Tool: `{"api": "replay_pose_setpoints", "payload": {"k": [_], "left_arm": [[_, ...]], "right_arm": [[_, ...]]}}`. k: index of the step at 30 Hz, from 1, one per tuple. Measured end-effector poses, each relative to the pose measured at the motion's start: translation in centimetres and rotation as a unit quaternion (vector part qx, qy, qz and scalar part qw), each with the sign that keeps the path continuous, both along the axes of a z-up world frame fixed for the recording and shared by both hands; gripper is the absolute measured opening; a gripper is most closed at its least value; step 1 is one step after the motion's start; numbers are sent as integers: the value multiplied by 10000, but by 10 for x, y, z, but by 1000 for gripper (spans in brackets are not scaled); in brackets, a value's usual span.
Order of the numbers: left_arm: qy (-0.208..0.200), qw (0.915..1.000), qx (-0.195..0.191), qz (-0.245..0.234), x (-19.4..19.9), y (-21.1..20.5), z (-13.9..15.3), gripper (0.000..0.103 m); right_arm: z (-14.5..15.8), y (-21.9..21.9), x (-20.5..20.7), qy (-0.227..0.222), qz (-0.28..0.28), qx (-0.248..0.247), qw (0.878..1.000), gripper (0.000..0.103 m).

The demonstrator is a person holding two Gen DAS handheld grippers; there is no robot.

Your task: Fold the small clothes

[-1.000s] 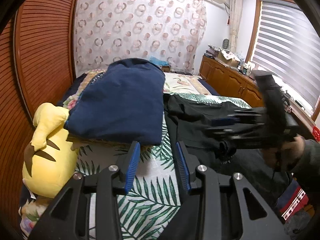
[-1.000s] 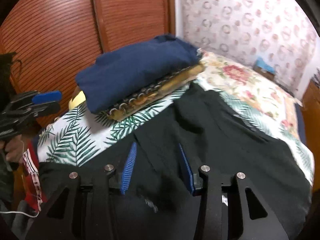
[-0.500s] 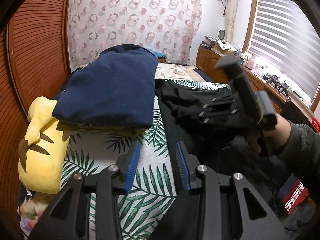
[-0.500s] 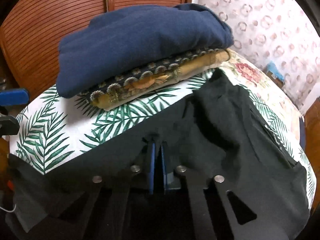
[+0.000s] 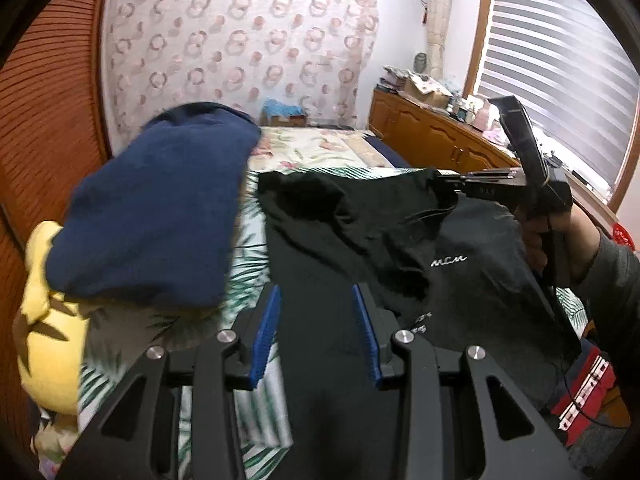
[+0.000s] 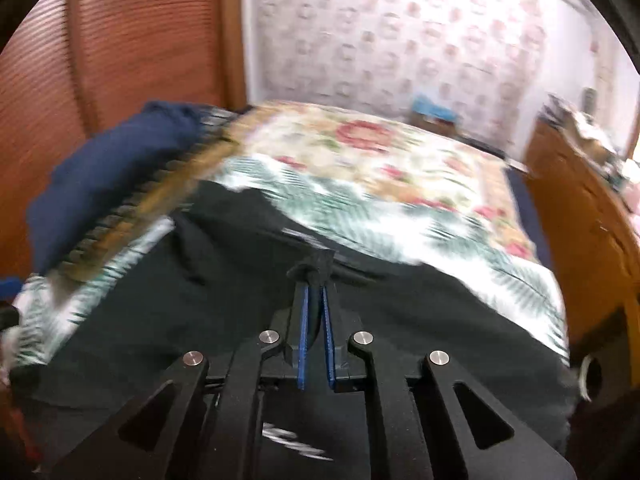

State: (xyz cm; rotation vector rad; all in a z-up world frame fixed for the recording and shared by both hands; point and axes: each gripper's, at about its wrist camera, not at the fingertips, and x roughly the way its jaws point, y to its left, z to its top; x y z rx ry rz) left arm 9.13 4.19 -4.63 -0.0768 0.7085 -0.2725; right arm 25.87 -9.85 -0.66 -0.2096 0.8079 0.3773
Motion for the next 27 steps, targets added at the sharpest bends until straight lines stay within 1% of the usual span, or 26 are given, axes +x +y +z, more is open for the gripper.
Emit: {"api": "replay_pose_setpoints", "payload": {"k": [2,4,6,7,8,11,13,16,18,20,23,24,25,26,27], "left_arm": [[97,9999,-4,-79,13,-10,-3,36],[196,9997,29,-150,29,-21,-6,36],[281,9994,55,-211,42,-31,-8,36],[334,9991,60,-255,50,-37,-10,36],[451,9985,61,-314,61,-43,-12,36],[639,9970,93,-418,82,-55,-17,36],[769,9956,189,-507,96,-64,-22,36],[988,9928,448,-513,119,-77,-34,34],[1086,9916,508,-488,129,-82,-38,29],[1170,9908,548,-415,139,-83,-40,27],[1167,9905,636,-341,147,-86,-44,24],[1176,9904,648,-333,149,-86,-45,21],[1204,9900,654,-342,153,-86,-49,16],[1198,9900,660,-331,154,-86,-50,13],[1155,9905,681,-318,158,-85,-51,7]], "right_arm": [[-5,-16,2,96,-130,8,9999,4],[-8,-28,0,138,-247,0,9996,16],[-10,-37,-5,142,-315,-29,9994,37],[-11,-42,-7,192,-324,-27,9993,42],[-12,-47,-10,193,-331,-11,9993,45],[-9,-58,-29,209,-258,79,9994,46],[-10,-63,-43,183,-245,75,9995,46],[-17,-77,-63,251,-232,104,9994,46],[-25,-84,-73,312,-251,102,9991,46],[-32,-91,-84,365,-218,131,9990,46],[-39,-96,-94,470,-168,204,9985,46],[-40,-98,-97,484,-155,210,9985,46],[-42,-99,-99,479,-147,192,9986,46],[-44,-100,-102,465,-153,132,9987,46],[-46,-100,-103,455,-162,75,9988,46]]}}
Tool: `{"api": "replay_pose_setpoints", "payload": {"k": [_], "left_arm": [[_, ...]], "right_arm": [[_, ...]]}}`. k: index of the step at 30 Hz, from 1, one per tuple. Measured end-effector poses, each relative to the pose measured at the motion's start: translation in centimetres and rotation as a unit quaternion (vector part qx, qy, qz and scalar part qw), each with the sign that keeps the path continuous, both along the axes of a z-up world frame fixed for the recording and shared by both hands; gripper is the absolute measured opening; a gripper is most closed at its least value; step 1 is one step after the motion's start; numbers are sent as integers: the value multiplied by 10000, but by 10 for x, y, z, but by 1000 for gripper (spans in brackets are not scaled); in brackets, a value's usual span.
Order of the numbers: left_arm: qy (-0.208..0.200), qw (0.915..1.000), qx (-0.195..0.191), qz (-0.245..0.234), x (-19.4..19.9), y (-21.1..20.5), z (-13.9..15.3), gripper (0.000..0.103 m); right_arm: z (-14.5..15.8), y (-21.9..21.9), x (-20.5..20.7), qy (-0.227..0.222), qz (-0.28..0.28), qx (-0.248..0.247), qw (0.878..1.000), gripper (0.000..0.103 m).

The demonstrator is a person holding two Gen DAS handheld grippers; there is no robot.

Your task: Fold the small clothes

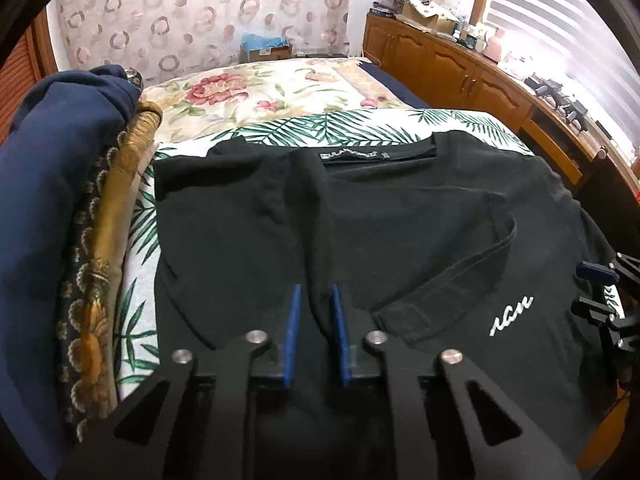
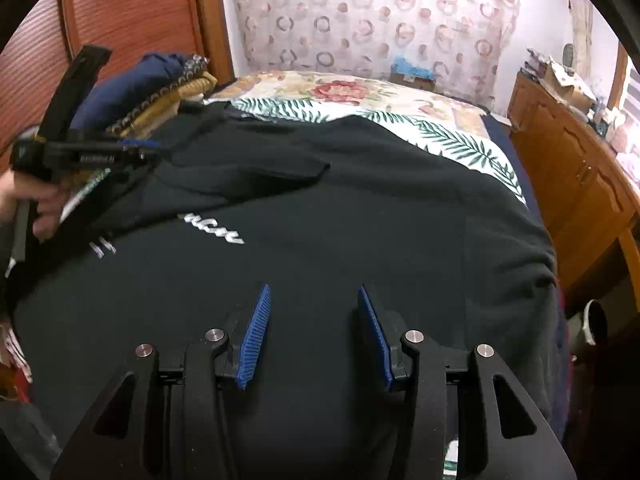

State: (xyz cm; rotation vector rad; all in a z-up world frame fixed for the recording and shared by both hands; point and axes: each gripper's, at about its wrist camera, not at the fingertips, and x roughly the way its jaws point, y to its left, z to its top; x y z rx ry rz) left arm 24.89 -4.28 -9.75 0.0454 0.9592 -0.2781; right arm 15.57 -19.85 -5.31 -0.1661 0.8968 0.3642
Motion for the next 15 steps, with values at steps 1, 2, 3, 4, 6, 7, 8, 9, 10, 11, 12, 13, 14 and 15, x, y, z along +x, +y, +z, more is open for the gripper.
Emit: {"api": "replay_pose_setpoints", "payload": {"k": [1,2,3,4,6,7,8,9,10,11,12,13,14,15], "left_arm": [[-15,10000,14,-3,1,0,0,2],[-12,10000,-35,-28,0,1,0,1],[-36,10000,-51,-35,0,2,1,0],[-136,9999,-6,-42,-4,3,5,0],[-323,9995,6,-6,-8,5,15,0],[-401,9992,-22,14,-12,8,21,0],[-554,9985,-22,35,-17,11,31,0],[-700,9975,11,88,-22,16,40,0],[-809,9966,47,149,-25,21,49,0],[-922,9955,66,227,-28,29,58,0],[-985,9945,115,333,-29,39,66,0],[-1029,9935,179,457,-29,50,72,0],[-1059,9923,255,593,-28,63,77,0],[-1007,9921,287,693,-25,74,80,0]], "right_arm": [[-3,0,-1,-10,-4,-78,10000,46],[-6,0,-2,-15,-2,-131,9999,46],[-9,1,-3,-7,1,-200,9998,46],[-10,0,-4,-47,8,-187,9998,46],[-10,-2,-4,-40,-4,-137,9999,46],[-11,-2,-4,-35,-6,-126,9999,46],[-11,-2,-3,-30,-6,-114,9999,46],[-11,-3,-3,-26,-8,-105,9999,46],[-11,-3,-3,-26,-10,-100,9999,46],[-11,-3,-3,-30,-10,-103,9999,46],[-11,-3,-4,-34,-11,-106,9999,46],[-11,-2,-3,-34,-12,-106,9999,46],[-11,-2,-3,-31,-14,-102,9999,46],[-11,-2,-3,-29,-14,-100,9999,46]]}}
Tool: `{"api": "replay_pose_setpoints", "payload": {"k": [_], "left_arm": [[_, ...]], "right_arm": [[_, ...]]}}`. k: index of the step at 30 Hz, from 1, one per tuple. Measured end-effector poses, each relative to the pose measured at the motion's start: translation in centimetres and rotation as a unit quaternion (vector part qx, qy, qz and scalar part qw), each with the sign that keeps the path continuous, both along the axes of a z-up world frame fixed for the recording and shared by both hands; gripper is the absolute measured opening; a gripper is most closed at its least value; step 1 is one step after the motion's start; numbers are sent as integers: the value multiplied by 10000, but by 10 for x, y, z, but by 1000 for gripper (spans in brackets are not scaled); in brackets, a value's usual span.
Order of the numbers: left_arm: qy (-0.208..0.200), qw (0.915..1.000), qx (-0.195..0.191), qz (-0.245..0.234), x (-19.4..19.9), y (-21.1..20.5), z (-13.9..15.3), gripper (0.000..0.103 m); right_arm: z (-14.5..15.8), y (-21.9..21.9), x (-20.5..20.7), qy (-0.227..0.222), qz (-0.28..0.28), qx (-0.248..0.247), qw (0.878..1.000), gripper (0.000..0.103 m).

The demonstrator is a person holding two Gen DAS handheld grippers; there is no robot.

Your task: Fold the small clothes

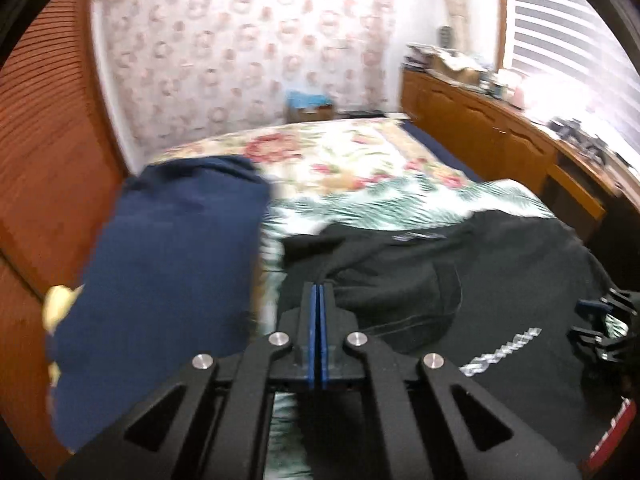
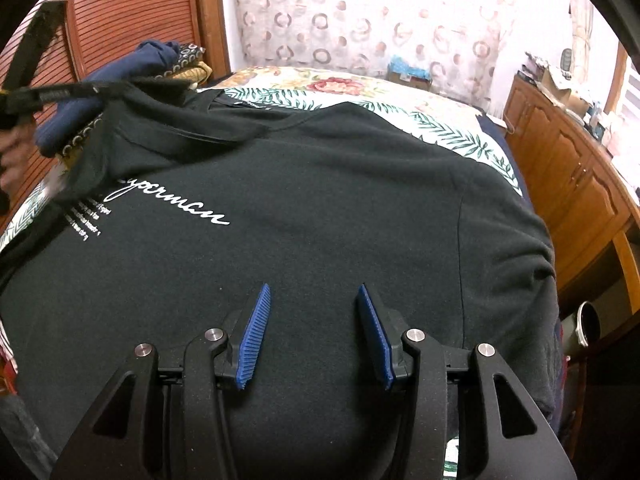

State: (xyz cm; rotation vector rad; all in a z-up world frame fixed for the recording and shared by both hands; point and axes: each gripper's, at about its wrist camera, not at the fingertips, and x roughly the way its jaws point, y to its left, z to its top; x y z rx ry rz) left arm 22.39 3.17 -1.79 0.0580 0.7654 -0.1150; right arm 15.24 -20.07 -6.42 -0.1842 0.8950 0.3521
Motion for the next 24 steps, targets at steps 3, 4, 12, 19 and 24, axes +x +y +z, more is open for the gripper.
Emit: {"api": "replay_pose_setpoints", "payload": {"k": [3,4,12,19,24], "left_arm": [[257,9996,-78,88,3,22,-2,2],[262,9996,-34,80,1,25,-2,4],[121,9983,-79,-564,-35,4,-1,16],[244,9943,-270,-999,-61,-32,-18,20],[488,9902,-295,-1272,-70,-63,-41,20]], "right_arm": [[-1,0,0,8,-6,14,10000,47],[-1,-1,1,10,-6,17,10000,47],[-1,-1,1,9,-8,23,10000,48],[1,-6,2,-7,-101,87,9999,49],[21,-32,-8,-332,-363,251,9985,49]]}}
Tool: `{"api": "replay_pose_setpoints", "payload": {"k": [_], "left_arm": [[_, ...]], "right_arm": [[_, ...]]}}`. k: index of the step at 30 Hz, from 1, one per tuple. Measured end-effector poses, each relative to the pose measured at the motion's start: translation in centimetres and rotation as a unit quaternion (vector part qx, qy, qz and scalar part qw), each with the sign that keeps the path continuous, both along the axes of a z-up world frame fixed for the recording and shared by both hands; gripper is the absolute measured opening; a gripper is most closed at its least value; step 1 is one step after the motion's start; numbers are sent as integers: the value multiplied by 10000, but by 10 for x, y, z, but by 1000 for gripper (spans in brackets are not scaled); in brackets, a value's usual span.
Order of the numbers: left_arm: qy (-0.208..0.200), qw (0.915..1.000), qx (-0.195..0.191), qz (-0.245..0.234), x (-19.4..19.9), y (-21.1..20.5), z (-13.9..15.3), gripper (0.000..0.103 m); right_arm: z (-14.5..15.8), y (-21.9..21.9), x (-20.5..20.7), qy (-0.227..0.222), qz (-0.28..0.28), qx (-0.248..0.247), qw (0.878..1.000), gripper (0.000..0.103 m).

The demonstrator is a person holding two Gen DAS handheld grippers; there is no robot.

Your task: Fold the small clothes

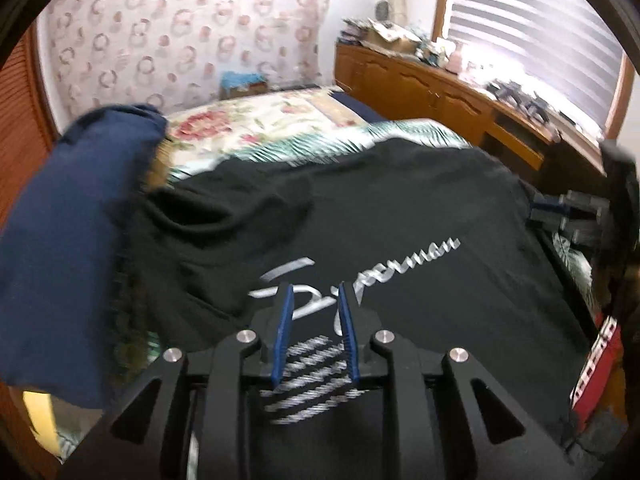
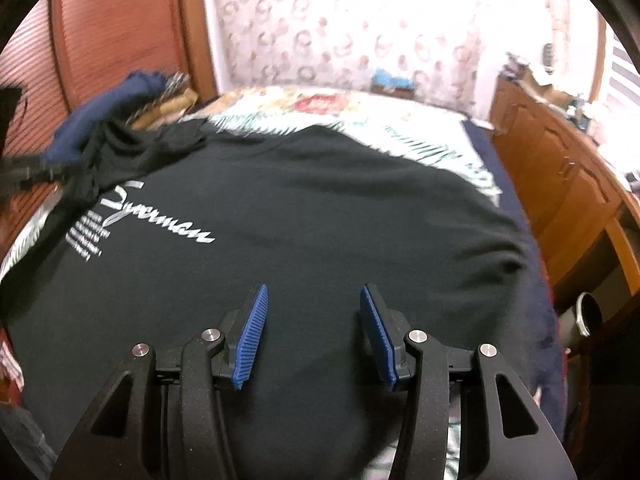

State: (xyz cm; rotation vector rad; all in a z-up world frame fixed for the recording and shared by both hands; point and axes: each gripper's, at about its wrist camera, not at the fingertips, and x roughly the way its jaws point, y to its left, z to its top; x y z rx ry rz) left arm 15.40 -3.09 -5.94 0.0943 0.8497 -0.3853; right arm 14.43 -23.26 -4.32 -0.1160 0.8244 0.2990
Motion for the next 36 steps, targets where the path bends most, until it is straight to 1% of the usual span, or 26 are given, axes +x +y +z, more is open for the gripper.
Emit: {"api": "replay_pose_setpoints", "payload": {"k": [4,7,10,14,16,18,20,21,24,26,30,33,36], "left_arm": [[120,9997,121,-151,0,-24,-16,20],[149,9996,131,-191,2,-35,-21,20],[150,9995,217,-195,4,-42,-26,20],[198,9993,280,-145,8,-47,-35,21],[71,9993,326,-141,7,-49,-35,21],[39,9992,367,-143,7,-51,-35,21],[58,9994,323,-112,8,-51,-35,21],[65,9994,307,-109,9,-50,-35,22],[79,9996,261,-110,9,-49,-36,22],[78,9996,266,-110,9,-49,-36,23],[51,9994,331,-77,8,-48,-36,25],[56,9994,339,-46,9,-48,-36,27],[85,9996,267,-38,10,-46,-36,28]], "right_arm": [[16,-42,-7,-206,-455,-11,9988,49],[17,-72,-5,-194,-812,-47,9965,49],[12,-96,-1,-47,-1047,12,9945,49],[-1,-111,1,209,-1217,83,9923,48],[-6,-117,-1,319,-1214,196,9919,48],[-9,-122,-3,382,-1211,271,9915,47],[-12,-124,-4,447,-1198,307,9913,44],[-14,-125,-4,471,-1184,319,9913,40],[-15,-124,-6,453,-1113,356,9921,32],[-15,-121,-7,389,-1126,264,9925,28],[-14,-121,-9,248,-1166,56,9929,13],[-11,-119,-10,137,-1125,-59,9935,7],[-3,-115,-10,-5,-1091,-80,9940,6]]}}
